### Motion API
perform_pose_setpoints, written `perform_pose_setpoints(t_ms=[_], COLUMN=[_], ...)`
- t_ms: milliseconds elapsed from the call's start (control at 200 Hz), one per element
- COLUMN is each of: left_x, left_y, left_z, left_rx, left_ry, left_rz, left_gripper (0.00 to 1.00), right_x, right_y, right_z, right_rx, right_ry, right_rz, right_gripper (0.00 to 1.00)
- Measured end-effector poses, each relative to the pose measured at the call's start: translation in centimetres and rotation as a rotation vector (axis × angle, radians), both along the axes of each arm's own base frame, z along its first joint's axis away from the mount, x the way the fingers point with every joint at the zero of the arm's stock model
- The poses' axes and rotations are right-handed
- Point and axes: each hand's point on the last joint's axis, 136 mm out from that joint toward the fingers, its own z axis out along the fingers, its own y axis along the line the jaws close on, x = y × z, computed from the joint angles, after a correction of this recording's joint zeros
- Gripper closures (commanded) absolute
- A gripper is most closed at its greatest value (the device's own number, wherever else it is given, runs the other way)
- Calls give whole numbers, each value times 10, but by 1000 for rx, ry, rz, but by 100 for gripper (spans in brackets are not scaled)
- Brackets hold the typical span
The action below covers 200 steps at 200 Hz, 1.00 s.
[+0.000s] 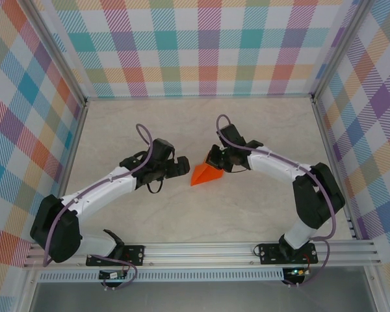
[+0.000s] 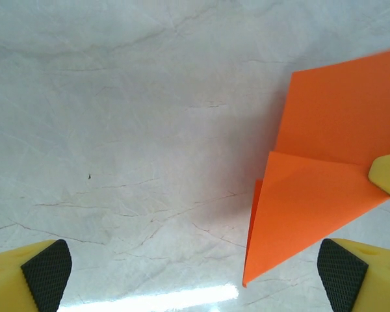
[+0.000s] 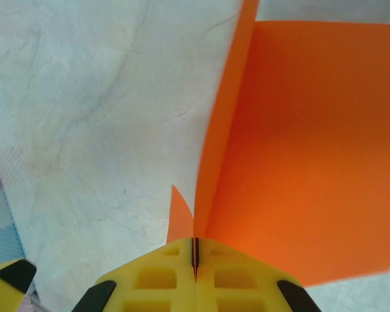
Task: Fold a paper plane with a square sheet of paper (pick it up from the middle)
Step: Fourth fold the wing at the center of the table.
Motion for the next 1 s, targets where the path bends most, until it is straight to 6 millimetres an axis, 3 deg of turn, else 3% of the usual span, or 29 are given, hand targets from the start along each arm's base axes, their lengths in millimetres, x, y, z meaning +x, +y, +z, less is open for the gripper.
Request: perform_pose_setpoints(t_ms=[205, 325, 540, 1000], left_x=[4, 3, -2, -21], left_y=[-11, -22, -36, -79], left_z=[8, 1, -19, -58], left_rx=[-20, -35, -22, 67], left_ry=[-56, -101, -191, -371], left_rz=[-81, -178, -334, -632], left_gripper=[0, 1, 8, 20], right_x=[13, 9, -4, -24], right_y=[2, 0, -5, -9], right_z=[22, 10, -28, -44], right_rx=[-4, 10, 6, 39], right_ry=[-27, 24, 167, 346], right_rz=[-83, -140, -242, -320], right_gripper=[100, 100, 97, 97])
